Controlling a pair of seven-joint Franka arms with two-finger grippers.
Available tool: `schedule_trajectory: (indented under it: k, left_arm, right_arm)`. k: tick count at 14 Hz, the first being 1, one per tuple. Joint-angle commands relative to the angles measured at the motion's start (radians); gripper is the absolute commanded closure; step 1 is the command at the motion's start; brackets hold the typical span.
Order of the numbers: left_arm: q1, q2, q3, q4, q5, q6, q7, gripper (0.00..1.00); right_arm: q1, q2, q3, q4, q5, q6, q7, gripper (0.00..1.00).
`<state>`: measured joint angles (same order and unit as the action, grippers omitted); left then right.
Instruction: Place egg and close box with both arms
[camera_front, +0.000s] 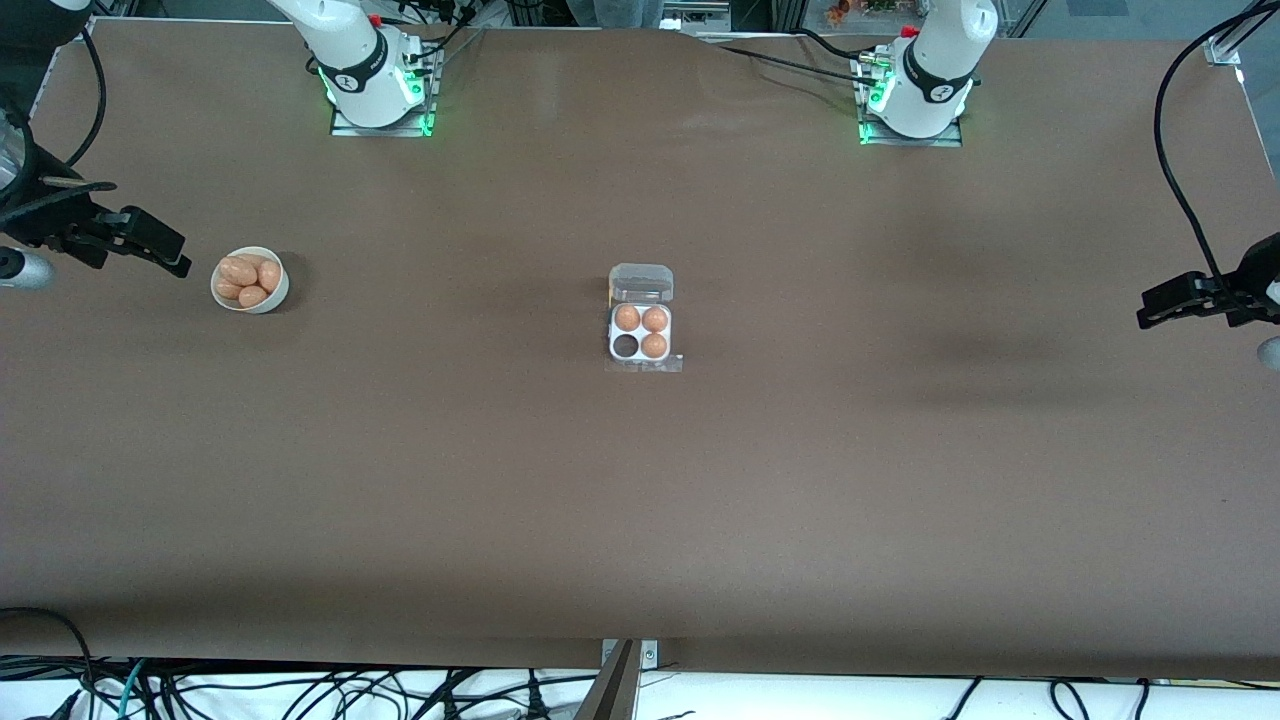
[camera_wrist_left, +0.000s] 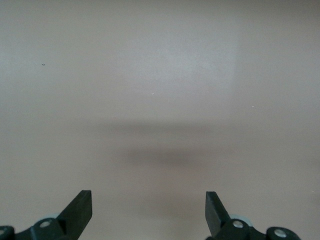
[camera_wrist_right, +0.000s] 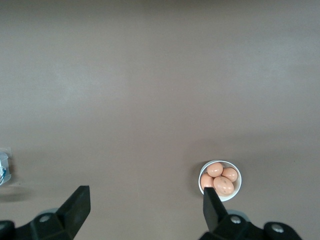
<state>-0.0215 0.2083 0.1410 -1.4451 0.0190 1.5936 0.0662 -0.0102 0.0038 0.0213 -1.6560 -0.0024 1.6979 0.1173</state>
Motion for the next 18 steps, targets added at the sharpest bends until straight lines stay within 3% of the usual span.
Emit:
schedule_trajectory:
  k: [1,9,14,18]
  left_arm:
    - [0.009,0.011,-0.006,0.026,0.030,-0.012,0.014,0.00]
    - [0.011,0.011,-0.004,0.026,0.030,-0.012,0.014,0.00]
    - [0.011,0.011,-0.006,0.026,0.030,-0.012,0.014,0.00]
    - [0.011,0.011,-0.004,0.026,0.030,-0.012,0.014,0.00]
  right_arm:
    - [-0.008,-0.002,0.005,0.015,0.009,-0.020,-0.005,0.00]
    - [-0.036,0.120,-0.012,-0.005,-0.005,-0.090,-0.005,0.00]
    - [-0.042,0.087,-0.184,-0.232,0.012,0.092,-0.207,0.00]
    - [-0.042,0.042,-0.256,-0.402,0.059,0.251,-0.329,0.00]
